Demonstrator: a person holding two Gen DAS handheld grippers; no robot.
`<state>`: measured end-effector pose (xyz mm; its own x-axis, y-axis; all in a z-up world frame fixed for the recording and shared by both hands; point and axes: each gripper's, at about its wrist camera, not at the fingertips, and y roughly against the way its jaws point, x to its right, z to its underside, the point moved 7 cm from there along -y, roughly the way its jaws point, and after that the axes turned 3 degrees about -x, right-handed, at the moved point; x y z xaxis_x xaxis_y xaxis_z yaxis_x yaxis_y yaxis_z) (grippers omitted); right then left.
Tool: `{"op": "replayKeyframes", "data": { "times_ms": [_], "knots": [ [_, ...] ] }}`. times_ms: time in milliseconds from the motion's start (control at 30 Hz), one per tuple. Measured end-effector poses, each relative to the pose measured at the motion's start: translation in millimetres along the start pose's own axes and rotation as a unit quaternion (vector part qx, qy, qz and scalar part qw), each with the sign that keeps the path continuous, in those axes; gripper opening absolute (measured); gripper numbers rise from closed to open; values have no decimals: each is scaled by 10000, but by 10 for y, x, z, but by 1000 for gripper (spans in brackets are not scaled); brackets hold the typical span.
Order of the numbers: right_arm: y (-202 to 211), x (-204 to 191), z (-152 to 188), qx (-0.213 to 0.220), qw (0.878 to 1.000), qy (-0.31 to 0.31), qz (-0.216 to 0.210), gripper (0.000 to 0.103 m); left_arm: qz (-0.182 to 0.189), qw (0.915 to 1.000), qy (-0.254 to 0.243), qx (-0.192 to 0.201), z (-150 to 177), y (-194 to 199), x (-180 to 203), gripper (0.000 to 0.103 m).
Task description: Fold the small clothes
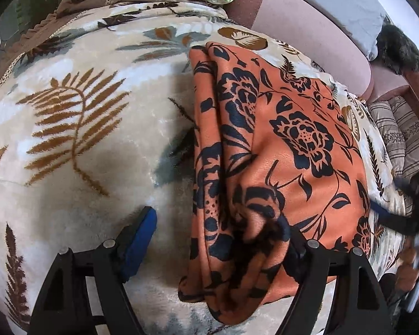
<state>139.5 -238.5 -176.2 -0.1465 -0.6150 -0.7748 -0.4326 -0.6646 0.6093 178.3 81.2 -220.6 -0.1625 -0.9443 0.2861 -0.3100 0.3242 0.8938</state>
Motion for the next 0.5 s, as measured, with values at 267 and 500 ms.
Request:
{"op": "replayKeyframes", "data": {
  "times_ms": [267, 500],
  "knots": [
    [-653, 110, -337, -464, 9978, -474, 97, 60, 22, 10000, -35, 1, 4, 12, -43, 82],
    [-635, 226, -287, -314, 9975, -568, 269, 53, -21, 9998, -177, 49, 4, -5, -28, 85]
  ]
}}
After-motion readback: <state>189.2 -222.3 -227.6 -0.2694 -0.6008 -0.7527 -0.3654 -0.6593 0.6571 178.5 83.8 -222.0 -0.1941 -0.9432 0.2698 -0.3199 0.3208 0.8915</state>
